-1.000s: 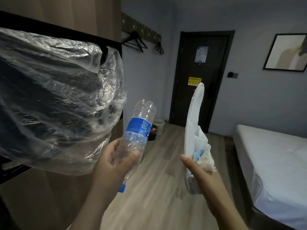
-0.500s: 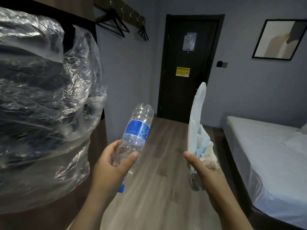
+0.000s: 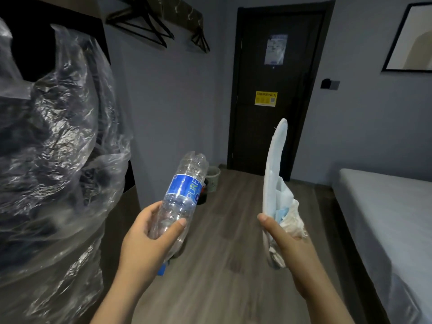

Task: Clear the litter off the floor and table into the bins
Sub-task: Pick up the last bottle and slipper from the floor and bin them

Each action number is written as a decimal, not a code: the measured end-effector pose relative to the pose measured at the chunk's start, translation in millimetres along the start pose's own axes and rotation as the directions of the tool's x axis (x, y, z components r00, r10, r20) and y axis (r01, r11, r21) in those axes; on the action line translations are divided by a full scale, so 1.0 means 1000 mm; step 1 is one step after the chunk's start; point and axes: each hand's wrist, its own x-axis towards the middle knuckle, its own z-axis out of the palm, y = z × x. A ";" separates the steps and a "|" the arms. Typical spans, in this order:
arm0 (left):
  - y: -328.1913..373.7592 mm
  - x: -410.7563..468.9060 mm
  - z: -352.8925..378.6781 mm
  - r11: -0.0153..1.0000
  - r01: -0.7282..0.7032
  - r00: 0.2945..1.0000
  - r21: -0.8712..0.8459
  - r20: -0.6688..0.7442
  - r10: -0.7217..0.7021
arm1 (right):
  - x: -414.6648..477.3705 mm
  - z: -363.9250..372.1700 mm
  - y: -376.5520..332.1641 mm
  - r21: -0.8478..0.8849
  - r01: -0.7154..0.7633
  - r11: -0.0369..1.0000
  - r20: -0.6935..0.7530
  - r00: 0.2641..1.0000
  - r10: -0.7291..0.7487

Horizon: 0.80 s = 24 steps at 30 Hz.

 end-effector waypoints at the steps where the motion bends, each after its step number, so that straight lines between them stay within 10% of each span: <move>1: -0.007 0.014 0.002 1.000 0.003 1.000 0.015 -0.011 -0.003 | 0.014 0.005 0.004 -0.009 -0.011 1.000 0.002 1.000 0.011; 24: -0.147 0.374 0.062 0.991 0.124 0.992 0.055 0.009 -0.125 | 0.352 0.156 0.074 -0.078 -0.130 0.988 -0.054 0.991 0.126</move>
